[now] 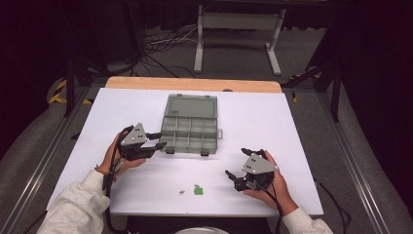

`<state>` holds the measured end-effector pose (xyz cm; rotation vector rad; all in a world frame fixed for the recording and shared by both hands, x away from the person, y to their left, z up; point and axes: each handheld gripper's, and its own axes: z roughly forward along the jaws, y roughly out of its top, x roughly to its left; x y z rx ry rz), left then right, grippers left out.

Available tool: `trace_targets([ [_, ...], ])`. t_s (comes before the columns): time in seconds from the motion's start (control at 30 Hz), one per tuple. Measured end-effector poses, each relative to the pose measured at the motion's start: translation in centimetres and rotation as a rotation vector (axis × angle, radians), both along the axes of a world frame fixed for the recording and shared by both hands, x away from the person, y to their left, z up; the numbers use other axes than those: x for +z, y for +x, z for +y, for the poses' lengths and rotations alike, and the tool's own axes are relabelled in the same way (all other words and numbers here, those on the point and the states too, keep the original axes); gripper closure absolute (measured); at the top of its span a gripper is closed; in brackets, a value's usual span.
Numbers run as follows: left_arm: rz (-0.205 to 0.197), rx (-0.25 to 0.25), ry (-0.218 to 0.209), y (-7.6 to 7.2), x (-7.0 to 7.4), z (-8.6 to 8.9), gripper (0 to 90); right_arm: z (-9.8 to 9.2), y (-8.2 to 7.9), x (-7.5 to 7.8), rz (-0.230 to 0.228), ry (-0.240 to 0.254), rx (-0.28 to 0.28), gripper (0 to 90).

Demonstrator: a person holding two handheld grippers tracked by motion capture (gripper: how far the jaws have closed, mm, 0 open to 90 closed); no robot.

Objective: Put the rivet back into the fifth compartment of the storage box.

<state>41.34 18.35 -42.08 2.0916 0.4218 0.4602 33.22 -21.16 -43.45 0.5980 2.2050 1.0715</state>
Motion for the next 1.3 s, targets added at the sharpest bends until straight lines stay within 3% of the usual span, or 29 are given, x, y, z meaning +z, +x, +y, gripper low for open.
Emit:
trace_targets([
  [0.13, -0.009, 0.009, -0.003, -0.4, 0.0, 0.0, 56.2, 0.0, 0.0, 0.0, -0.002, -0.002, -0.003, 12.6],
  [0.33, -0.027, 0.009, 0.015, -1.3, 0.0, -0.1, 44.7, -0.1, 0.0, 0.1, -0.003, 0.004, -0.006, 12.6],
  [0.73, -0.023, 0.003, 0.025, -2.7, -0.4, -0.1, 24.2, -0.1, 0.0, 0.1, -0.001, 0.003, -0.006, 12.6],
  [1.0, 0.014, -0.001, 0.038, -3.5, -1.0, -0.4, 9.8, -0.1, 0.0, 0.0, -0.001, 0.002, -0.006, 12.6],
  [1.3, 0.059, -0.010, 0.048, -4.0, -1.7, -0.8, 4.5, -0.1, 0.0, 0.0, -0.001, 0.001, -0.005, 12.6],
])
